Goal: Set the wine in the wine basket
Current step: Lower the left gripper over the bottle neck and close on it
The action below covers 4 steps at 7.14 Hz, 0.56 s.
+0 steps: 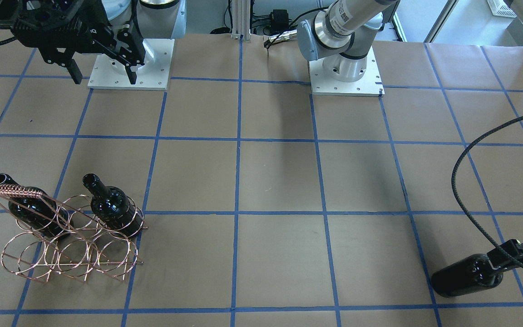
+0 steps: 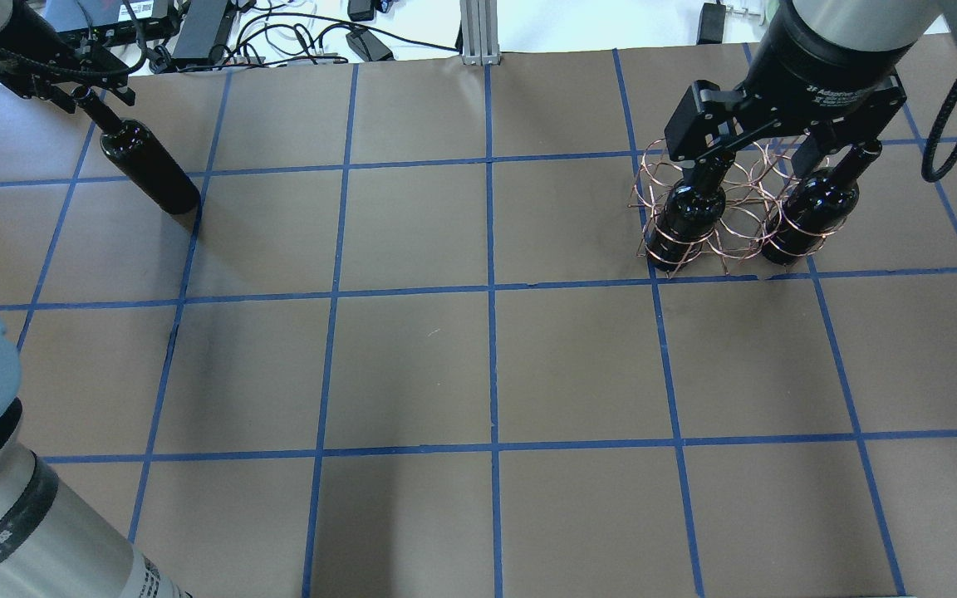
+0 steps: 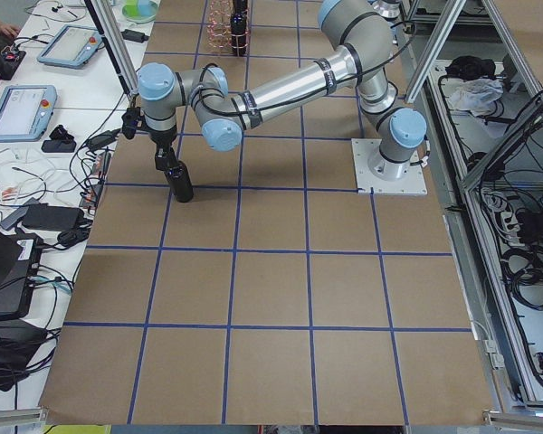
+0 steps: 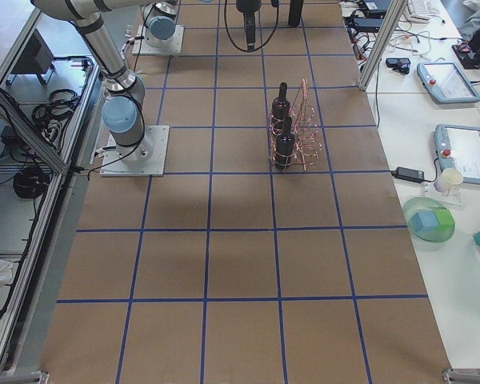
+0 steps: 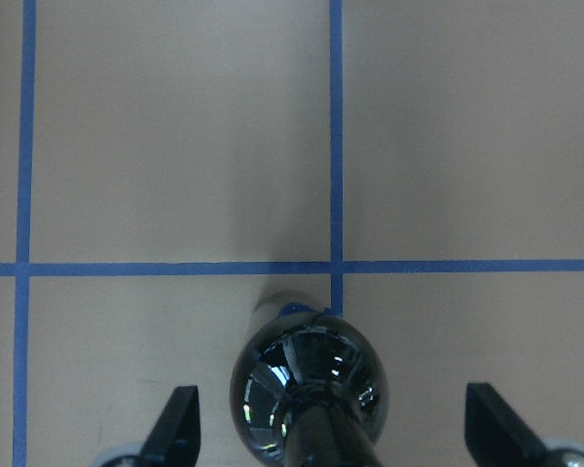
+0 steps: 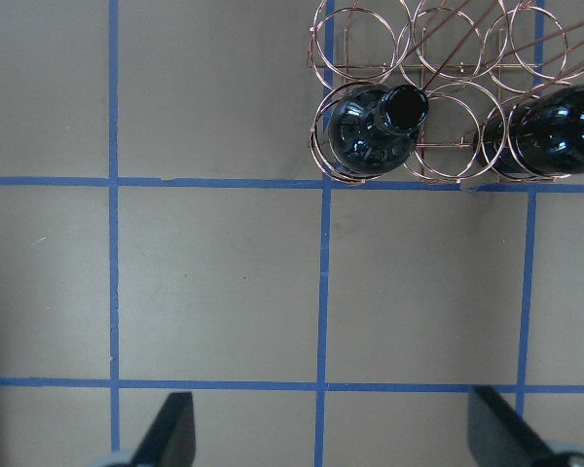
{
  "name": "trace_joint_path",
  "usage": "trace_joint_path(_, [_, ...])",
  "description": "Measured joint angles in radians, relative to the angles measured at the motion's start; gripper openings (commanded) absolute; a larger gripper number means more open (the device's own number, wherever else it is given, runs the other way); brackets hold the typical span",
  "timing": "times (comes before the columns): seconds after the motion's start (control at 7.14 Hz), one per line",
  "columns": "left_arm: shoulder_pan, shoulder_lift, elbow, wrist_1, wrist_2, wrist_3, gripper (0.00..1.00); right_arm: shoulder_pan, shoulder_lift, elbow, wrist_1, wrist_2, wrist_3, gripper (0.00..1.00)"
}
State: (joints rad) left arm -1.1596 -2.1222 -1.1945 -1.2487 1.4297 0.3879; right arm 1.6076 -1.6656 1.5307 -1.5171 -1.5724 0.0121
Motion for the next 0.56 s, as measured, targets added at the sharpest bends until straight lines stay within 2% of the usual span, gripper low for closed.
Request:
trace_joint_path(0.28, [0.000,-0.002,-0.004,-0.001,0.000,0.003,0.67,0.000,0.001,0.000,-0.001,0.000,0.001,1.00])
trace_joint_path(0.42, [0.000,-0.002,-0.005,-0.004,0.001,0.004,0.64,0.000,0.001,0.000,-0.001,0.000,0.001,1.00])
trace_joint_path(0.56, [0.000,-0.002,-0.006,-0.007,0.002,0.004,0.47,0.000,0.001,0.000,-0.001,0.000,0.001,1.00])
